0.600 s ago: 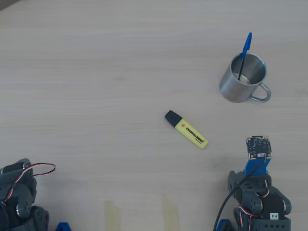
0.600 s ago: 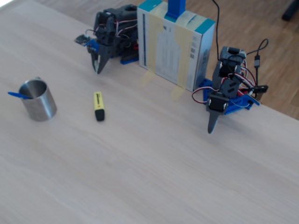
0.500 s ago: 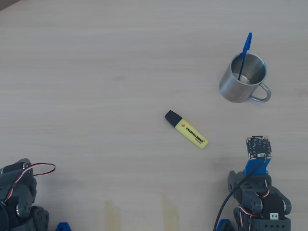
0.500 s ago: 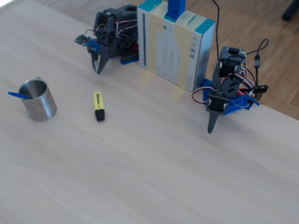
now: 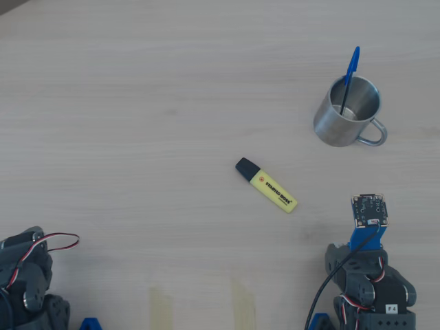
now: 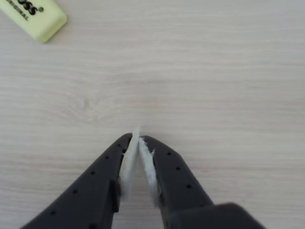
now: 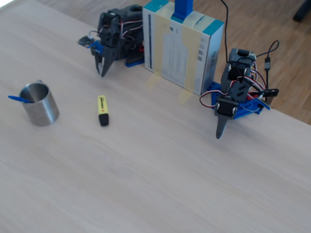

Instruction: Grab the yellow pen and put it in the silver cup.

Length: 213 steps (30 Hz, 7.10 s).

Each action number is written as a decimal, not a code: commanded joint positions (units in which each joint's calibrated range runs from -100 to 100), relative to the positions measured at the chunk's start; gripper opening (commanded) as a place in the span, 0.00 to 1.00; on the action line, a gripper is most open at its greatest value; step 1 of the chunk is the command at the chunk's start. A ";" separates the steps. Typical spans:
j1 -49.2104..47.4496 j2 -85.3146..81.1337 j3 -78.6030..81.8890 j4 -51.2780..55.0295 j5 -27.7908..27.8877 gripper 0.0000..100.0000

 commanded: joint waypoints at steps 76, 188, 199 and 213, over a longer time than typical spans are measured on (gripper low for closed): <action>-22.06 78.71 -66.49 -5.68 7.28 0.32; -26.42 114.21 -82.63 -15.12 7.38 0.13; -26.51 114.04 -82.63 -14.95 7.59 0.13; -26.42 108.14 -77.74 -15.37 7.38 0.08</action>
